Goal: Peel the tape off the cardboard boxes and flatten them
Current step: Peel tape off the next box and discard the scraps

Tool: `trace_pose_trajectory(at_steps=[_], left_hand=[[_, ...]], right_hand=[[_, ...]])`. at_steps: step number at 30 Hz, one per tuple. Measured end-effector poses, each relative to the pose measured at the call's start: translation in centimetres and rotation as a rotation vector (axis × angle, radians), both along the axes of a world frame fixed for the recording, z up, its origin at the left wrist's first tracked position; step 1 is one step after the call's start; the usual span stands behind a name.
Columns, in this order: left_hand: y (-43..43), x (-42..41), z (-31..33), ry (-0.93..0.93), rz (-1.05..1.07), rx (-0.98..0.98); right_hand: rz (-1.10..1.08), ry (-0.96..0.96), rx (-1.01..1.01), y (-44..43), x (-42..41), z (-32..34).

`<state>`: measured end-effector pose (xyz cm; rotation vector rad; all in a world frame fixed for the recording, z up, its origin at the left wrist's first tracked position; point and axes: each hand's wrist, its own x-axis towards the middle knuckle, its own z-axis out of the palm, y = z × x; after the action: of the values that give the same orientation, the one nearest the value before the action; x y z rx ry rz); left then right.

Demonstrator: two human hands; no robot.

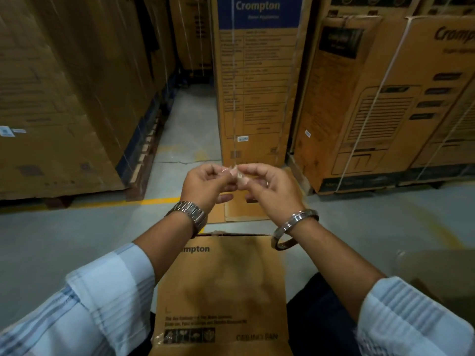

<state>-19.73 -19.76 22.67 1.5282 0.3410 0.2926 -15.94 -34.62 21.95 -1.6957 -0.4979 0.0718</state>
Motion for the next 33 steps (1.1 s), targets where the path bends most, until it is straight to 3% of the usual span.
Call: trace_pose_trajectory(at_steps=[3,8,10,13,18,23,30,33], left_hand=[[-2.9,0.9,0.0,0.007,-0.084,0.19],[-8.1,2.4,0.2,-0.032,-0.416,0.3],[-10.0,3.9,0.3,-0.067,-0.426,0.369],[-13.9,6.3,0.8,-0.072,-0.405,0.36],[-23.4,9.6,0.0,-0.056,-0.601,0.406],[-33.1,9.9,-1.9,-0.081,-0.948,0.423],[-42.8,7.7,-4.0,-0.013,-1.157,0.39],[-45.1,6.9,-4.8,0.009,-1.25,0.42]], right_hand=[[-0.084,-0.059,0.02,-2.1,0.8,0.0],[-0.303,-0.002,0.097,-8.4,3.6,-0.4],[-0.317,0.005,0.091,-11.4,4.0,-0.8],[-0.308,-0.008,0.06,-15.8,3.6,-1.3],[-0.399,0.228,0.318,-24.6,2.8,-2.1],[-0.66,0.258,0.344,-35.3,1.2,-3.8],[-1.118,0.253,-0.048,-50.1,-4.3,-8.8],[-1.216,0.29,-0.232,-54.1,-7.6,-10.3]])
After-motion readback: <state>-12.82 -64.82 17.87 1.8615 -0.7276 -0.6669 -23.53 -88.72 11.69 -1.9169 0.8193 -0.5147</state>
